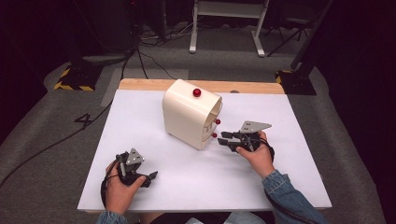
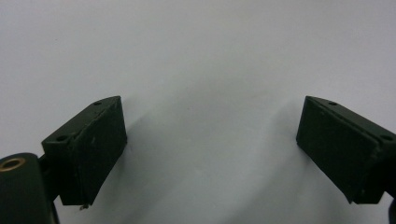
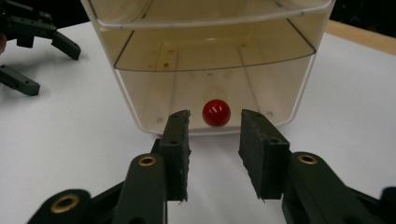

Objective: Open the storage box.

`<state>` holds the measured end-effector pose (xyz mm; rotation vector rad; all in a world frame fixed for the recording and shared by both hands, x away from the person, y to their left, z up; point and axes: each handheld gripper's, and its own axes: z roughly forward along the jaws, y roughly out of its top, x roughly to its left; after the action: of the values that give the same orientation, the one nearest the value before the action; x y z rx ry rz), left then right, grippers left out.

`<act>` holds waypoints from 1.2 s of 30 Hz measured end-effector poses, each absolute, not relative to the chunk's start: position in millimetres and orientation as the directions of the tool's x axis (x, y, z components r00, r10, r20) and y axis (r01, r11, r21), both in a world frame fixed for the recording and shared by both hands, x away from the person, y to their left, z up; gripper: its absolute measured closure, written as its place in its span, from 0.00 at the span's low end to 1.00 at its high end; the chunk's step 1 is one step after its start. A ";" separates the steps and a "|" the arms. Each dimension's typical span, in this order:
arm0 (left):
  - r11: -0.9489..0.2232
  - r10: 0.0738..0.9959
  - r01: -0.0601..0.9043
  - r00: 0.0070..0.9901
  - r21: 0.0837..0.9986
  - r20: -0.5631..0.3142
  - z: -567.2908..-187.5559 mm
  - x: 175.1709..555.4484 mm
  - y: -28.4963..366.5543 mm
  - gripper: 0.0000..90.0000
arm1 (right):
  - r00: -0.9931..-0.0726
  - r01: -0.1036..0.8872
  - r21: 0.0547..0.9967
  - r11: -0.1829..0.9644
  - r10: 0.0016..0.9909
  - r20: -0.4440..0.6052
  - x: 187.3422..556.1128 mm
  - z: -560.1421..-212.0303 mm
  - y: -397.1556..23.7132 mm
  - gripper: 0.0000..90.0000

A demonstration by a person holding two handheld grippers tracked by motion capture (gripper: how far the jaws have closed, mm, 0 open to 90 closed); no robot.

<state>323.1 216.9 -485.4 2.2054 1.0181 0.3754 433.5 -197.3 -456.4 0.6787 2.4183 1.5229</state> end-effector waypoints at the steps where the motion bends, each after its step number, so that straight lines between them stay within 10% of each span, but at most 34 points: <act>1: -0.472 0.756 0.562 0.654 0.679 -0.015 -485.4 323.3 217.0 0.10 | -0.874 0.261 0.898 0.355 0.481 0.063 435.1 -458.5 -195.7 0.71; 36: -0.473 0.756 0.562 0.654 0.679 -0.014 -485.2 323.4 217.1 0.10 | -0.885 0.202 0.923 0.329 0.464 0.028 441.9 -477.7 -186.7 0.82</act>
<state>323.4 217.1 -485.2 2.2078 1.0170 0.3797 441.9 -186.7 -477.7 0.6037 2.3538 1.5804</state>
